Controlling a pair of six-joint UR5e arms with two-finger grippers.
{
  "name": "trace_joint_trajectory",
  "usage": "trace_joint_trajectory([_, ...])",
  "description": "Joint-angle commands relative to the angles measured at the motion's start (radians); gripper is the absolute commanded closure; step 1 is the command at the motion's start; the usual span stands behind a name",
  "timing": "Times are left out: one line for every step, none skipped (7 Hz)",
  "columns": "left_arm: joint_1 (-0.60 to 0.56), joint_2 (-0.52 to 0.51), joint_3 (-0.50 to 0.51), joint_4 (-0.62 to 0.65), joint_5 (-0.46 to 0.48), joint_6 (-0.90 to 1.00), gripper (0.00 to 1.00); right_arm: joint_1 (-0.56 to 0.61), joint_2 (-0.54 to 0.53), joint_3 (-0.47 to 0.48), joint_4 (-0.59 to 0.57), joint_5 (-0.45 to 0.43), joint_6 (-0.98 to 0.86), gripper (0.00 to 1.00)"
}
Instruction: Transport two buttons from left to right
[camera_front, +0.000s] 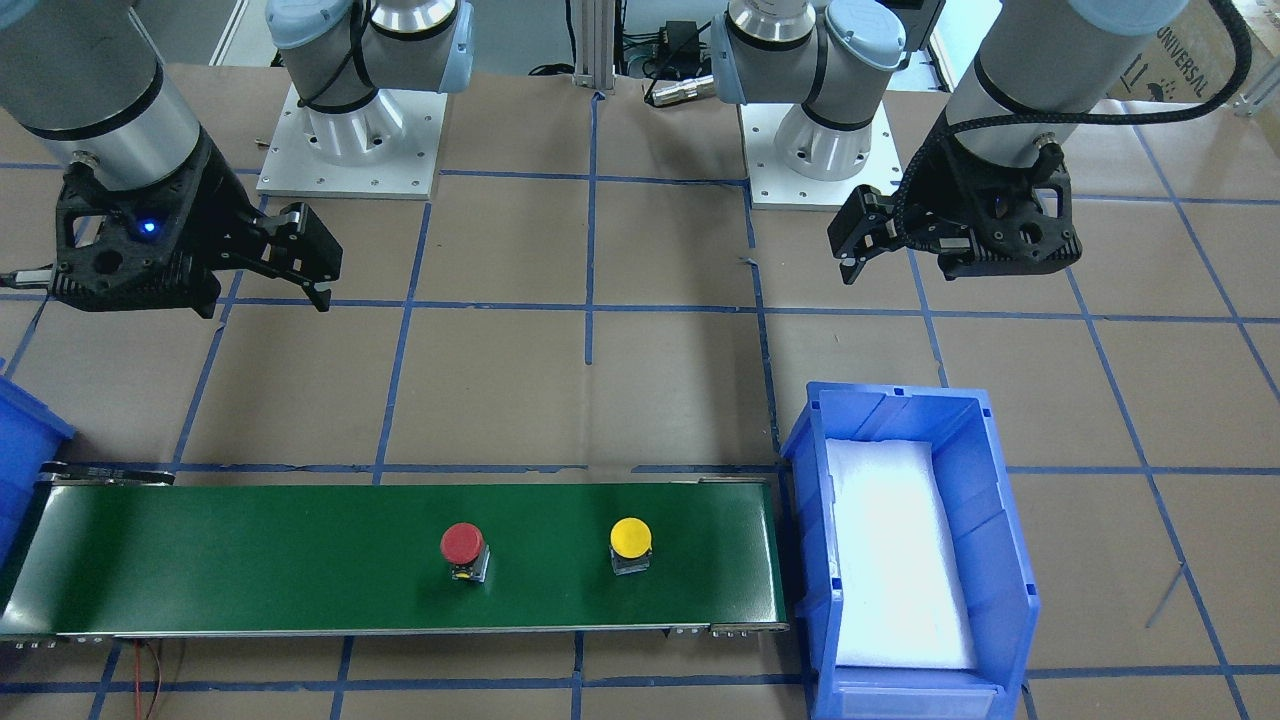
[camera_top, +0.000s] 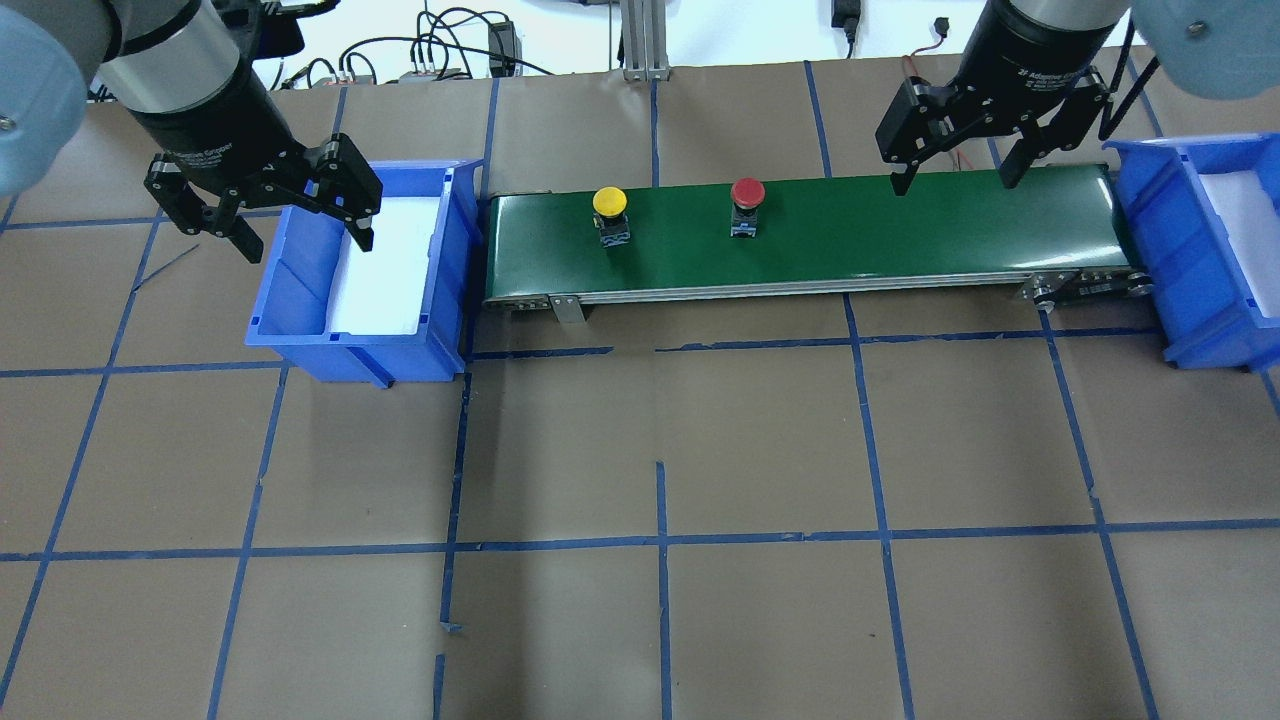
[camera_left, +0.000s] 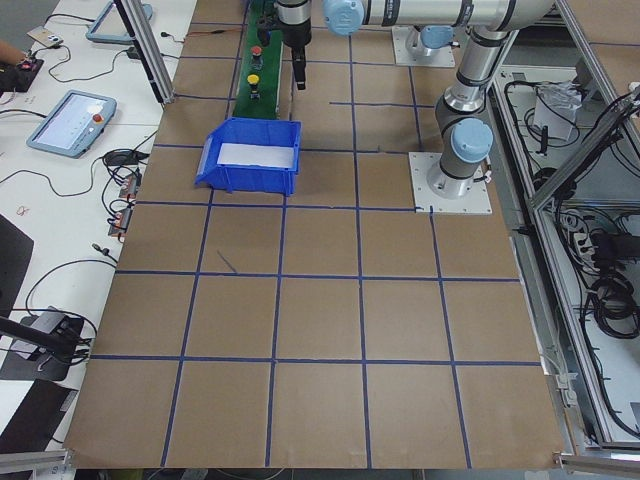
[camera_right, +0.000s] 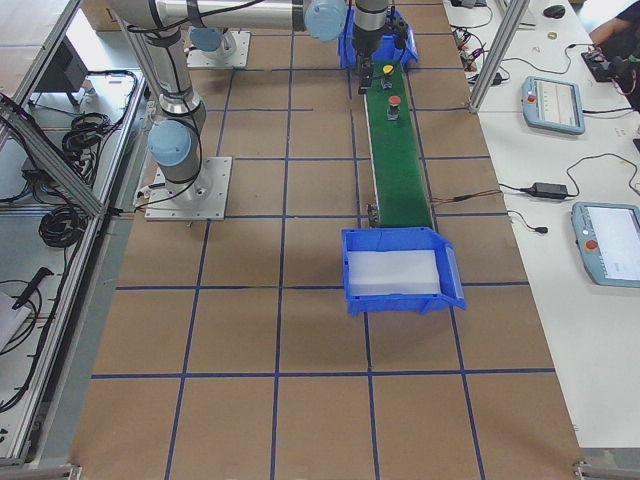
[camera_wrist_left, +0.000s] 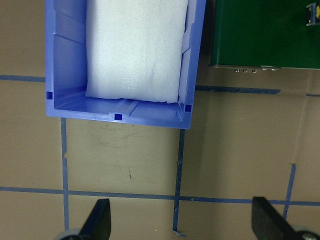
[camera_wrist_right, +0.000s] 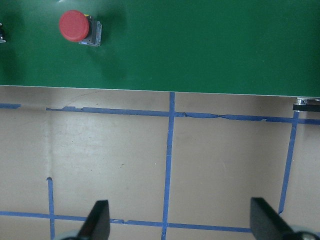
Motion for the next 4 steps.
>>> trace_joint_trajectory([0.0, 0.001, -0.001, 0.003, 0.0, -0.001, 0.0, 0.001, -0.001, 0.002, -0.007, -0.001, -0.009, 0.0])
trace_joint_trajectory([0.003, 0.001, 0.003, 0.006, -0.014, 0.001, 0.0, 0.004, -0.001, 0.002, -0.004, -0.001, -0.01, 0.0])
trace_joint_trajectory([0.005, 0.0, 0.004, 0.015, -0.014, 0.001, 0.0, 0.003, 0.001, 0.002, -0.004, -0.001, -0.018, 0.0])
trace_joint_trajectory([0.006, 0.001, 0.006, 0.016, -0.005, 0.001, 0.0, 0.003, -0.001, 0.002, -0.001, 0.001, -0.018, 0.0])
